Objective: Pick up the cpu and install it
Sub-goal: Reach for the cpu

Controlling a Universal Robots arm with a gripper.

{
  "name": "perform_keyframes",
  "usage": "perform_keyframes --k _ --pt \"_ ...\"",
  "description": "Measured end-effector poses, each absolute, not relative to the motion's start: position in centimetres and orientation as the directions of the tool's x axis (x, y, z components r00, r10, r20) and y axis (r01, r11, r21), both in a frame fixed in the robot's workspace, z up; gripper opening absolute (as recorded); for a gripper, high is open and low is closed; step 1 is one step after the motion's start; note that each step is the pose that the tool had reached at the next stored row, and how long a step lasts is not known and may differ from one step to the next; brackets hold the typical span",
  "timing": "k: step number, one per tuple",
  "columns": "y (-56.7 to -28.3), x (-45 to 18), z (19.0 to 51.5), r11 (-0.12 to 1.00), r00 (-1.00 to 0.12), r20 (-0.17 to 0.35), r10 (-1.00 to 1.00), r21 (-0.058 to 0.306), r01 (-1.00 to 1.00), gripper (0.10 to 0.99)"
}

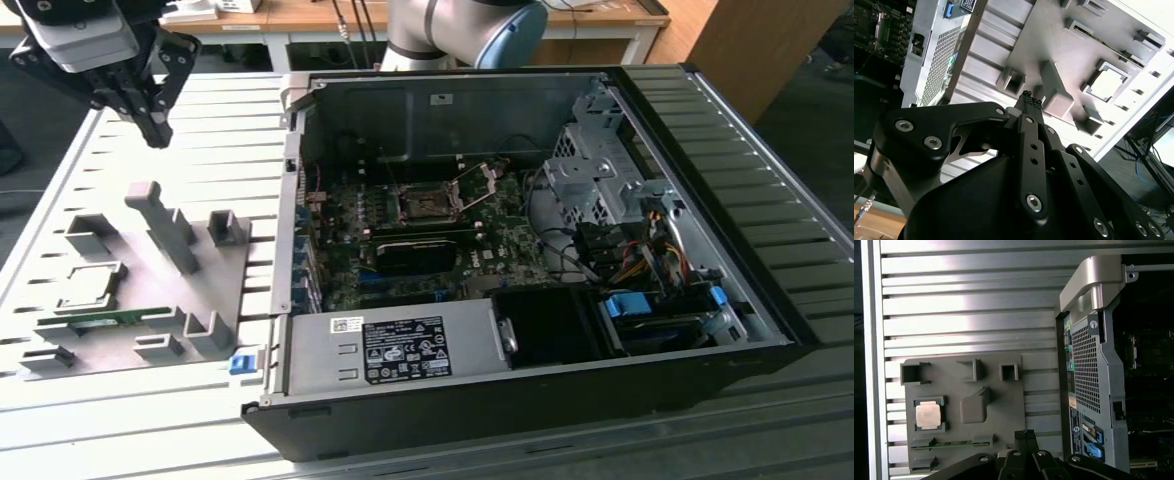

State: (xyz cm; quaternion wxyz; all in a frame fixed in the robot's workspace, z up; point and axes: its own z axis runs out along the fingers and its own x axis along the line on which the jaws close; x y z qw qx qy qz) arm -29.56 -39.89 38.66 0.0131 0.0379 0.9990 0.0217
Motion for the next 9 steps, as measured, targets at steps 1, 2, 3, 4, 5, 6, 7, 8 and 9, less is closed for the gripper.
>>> perform_keyframes --k 1,2,3,4,5,6,7,8,9 --pt "-39.89 -29.64 38.65 0.996 -0.997 -0.024 0.076 0.044 0.075 0.106" --pt "-39.89 -29.72 38.65 0.996 -0.997 -0.024 0.076 0.044 0.075 0.106" --pt "-39.89 -29.79 38.64 0.996 -0.997 -0.024 0.076 0.044 0.075 0.106" --pt "-39.89 -29.86 38.64 0.996 -0.997 -0.024 0.076 0.044 0.075 0.106" --pt "-39.89 -29.93 38.63 0.996 -0.997 -0.024 0.076 0.044 0.075 0.106" --pt "-39.89 -30.01 38.63 0.996 -0.997 -0.024 0.076 0.044 0.075 0.106" --pt "-39.89 -30.07 38.62 0.996 -0.997 -0.024 0.076 0.044 0.075 0.106" --pt "-39.89 -30.14 38.62 0.996 -0.997 -0.024 0.076 0.044 0.075 0.106" --pt "-39.89 -30.21 38.61 0.996 -0.997 -0.024 0.076 0.044 0.075 0.106"
